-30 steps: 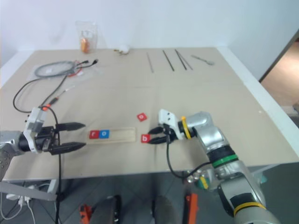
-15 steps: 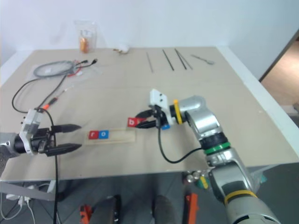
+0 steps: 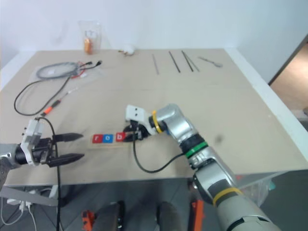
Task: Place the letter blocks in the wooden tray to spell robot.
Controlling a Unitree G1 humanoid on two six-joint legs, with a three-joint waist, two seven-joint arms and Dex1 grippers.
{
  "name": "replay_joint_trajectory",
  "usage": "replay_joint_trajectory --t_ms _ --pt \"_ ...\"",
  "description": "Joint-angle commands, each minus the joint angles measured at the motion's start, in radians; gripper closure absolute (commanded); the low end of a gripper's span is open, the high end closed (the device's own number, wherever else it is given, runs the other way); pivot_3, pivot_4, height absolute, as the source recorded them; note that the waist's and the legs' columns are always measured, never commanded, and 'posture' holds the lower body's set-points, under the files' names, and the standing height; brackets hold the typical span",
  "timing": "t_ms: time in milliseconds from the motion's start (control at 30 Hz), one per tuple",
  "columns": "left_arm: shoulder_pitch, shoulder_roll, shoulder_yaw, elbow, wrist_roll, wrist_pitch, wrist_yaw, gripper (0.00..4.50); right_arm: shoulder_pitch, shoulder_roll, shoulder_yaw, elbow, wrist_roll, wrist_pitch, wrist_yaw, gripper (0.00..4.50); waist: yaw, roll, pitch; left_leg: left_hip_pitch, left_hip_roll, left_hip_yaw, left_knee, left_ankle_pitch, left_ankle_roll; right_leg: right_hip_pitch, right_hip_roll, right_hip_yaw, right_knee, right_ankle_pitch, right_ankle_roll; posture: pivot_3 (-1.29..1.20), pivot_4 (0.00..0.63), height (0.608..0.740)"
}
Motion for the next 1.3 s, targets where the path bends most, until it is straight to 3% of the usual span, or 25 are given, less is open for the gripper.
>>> replay_joint_trajectory --t_ms 33,1000,1033,1133,1200,1233,1300 --pt "0.003 0.001 0.026 -0.026 -0.002 -0.017 0.005 0.0 -0.036 0.014 0.004 0.003 -0.022 -0.012 -0.005 3.28 0.0 0.0 0.0 0.0 0.0 0.0 0.0 0.0 0.0 0.0 0.0 0.0 0.0 0.0 0.0 0.0 0.15 0.74" --pt "0.019 -0.019 0.004 -0.061 0.006 -0.015 0.008 0.0 -0.115 0.09 -0.015 0.162 -0.063 -0.046 -0.012 3.28 -0.001 0.0 0.0 0.0 0.001 0.0 -0.001 0.0 0.0 -0.001 0.0 -0.001 0.0 0.0 -0.002 0.0 0.15 0.74" --pt "0.018 -0.02 0.003 -0.061 0.007 -0.016 0.008 0.0 -0.122 0.093 -0.02 0.173 -0.061 -0.049 -0.014 2.26 -0.001 0.0 0.0 0.0 0.001 0.0 -0.001 0.0 0.0 -0.001 0.0 -0.001 0.0 0.0 -0.002 0.0 0.15 0.74" --pt "0.013 -0.02 0.0 -0.056 0.009 -0.015 0.009 0.0 -0.134 0.099 -0.028 0.194 -0.055 -0.061 -0.011 1.36 -0.001 0.0 0.0 0.0 0.001 0.0 -0.001 0.0 0.0 -0.001 0.0 -0.001 0.0 0.0 -0.002 0.0 0.15 0.74" --pt "0.01 -0.021 -0.002 -0.055 0.01 -0.014 0.01 0.0 -0.14 0.099 -0.034 0.206 -0.053 -0.067 -0.008 0.44 -0.001 0.0 0.0 0.0 0.001 0.0 -0.001 0.0 0.0 -0.001 0.0 -0.001 0.0 0.0 -0.002 0.0 0.15 0.74" --pt "0.009 -0.02 -0.003 -0.054 0.01 -0.014 0.011 0.0 -0.145 0.099 -0.037 0.215 -0.055 -0.069 -0.014 0.08 -0.001 0.0 0.0 0.0 0.001 0.0 -0.001 0.0 0.0 -0.001 0.0 -0.001 0.0 -0.001 -0.002 0.0 0.15 0.74" --pt "0.007 -0.021 -0.006 -0.053 0.009 -0.013 0.012 0.0 -0.157 0.095 -0.05 0.234 -0.049 -0.071 -0.011 0.01 -0.001 0.0 0.0 0.0 0.001 0.0 -0.002 0.0 0.0 -0.002 0.0 -0.001 0.0 -0.001 -0.002 0.0 0.15 0.74"
